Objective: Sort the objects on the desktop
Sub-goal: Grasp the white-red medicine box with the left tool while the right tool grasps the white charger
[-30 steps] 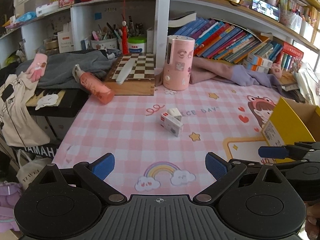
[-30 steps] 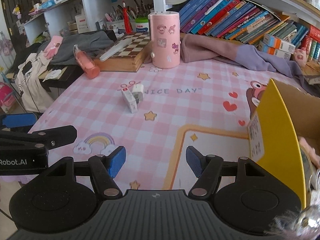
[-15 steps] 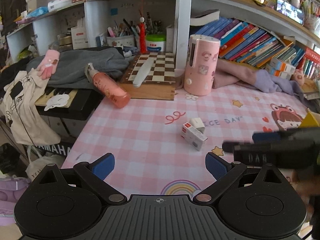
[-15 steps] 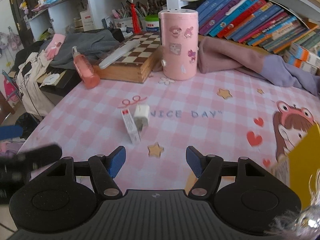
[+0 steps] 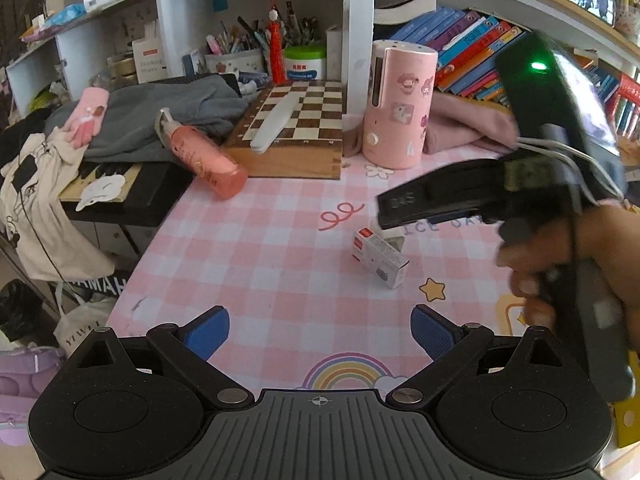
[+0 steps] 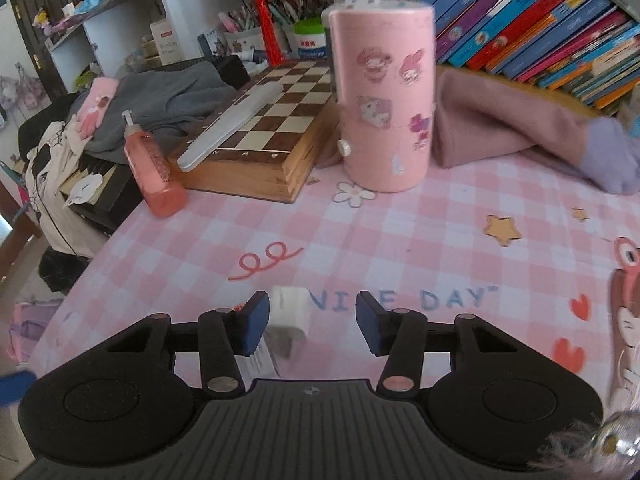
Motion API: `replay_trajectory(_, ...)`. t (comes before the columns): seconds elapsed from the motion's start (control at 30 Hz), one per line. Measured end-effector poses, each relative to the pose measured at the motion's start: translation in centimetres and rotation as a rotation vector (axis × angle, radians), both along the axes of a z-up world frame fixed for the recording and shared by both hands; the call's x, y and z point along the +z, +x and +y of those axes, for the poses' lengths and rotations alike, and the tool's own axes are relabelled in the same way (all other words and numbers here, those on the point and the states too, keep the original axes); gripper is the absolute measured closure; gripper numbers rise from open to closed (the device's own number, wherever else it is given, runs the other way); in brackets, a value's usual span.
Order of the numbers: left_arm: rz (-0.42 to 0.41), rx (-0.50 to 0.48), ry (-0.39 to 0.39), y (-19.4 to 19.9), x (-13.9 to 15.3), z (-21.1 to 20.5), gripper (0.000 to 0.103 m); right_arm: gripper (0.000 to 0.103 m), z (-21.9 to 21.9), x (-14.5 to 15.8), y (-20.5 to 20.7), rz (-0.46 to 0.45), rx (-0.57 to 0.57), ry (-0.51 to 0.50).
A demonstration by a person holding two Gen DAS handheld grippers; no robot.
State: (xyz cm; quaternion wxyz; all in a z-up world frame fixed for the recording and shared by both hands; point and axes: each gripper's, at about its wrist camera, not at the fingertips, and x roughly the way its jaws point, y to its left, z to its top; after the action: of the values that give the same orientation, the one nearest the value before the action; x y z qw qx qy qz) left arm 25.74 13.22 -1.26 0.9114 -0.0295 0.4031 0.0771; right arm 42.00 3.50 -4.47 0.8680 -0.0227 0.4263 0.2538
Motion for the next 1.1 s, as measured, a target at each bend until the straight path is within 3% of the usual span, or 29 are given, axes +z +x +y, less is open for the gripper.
replay_trajectory(0.13,0.017,0.009,0.005,0.6,-0.4,0.0,0.004,0.06,1.4,-0.9,1.2,0.018,0.037,0.002)
replay_trajectory(0.17,0.02,0.01,0.004,0.8,-0.4,0.0,0.004,0.066,1.6,-0.9,1.4,0.013,0.042,-0.008)
replay_trajectory(0.33,0.021,-0.013,-0.01,1.9,-0.8,-0.2,0.004,0.072,1.3,-2.3,2.2,0.108,0.039,-0.02)
replay_trajectory(0.4,0.023,-0.031,-0.008,2.4,-1.0,-0.5,0.004,0.079,1.3,-2.3,1.7,0.071,0.077,-0.052)
replay_trajectory(0.73,0.017,-0.113,-0.031,6.6,-2.5,-1.8,0.01,0.079,-5.2,0.4,0.9,-0.027,-0.082,-0.062)
replay_trajectory(0.93,0.044,-0.102,-0.082,9.1,-4.0,-1.8,0.012,0.079,-7.4,0.9,0.0,-0.016,-0.137,-0.054)
replay_trajectory(1.1,0.076,-0.062,-0.104,10.6,-5.3,-1.3,0.026,0.079,-8.2,1.1,-1.1,-0.013,-0.141,-0.057)
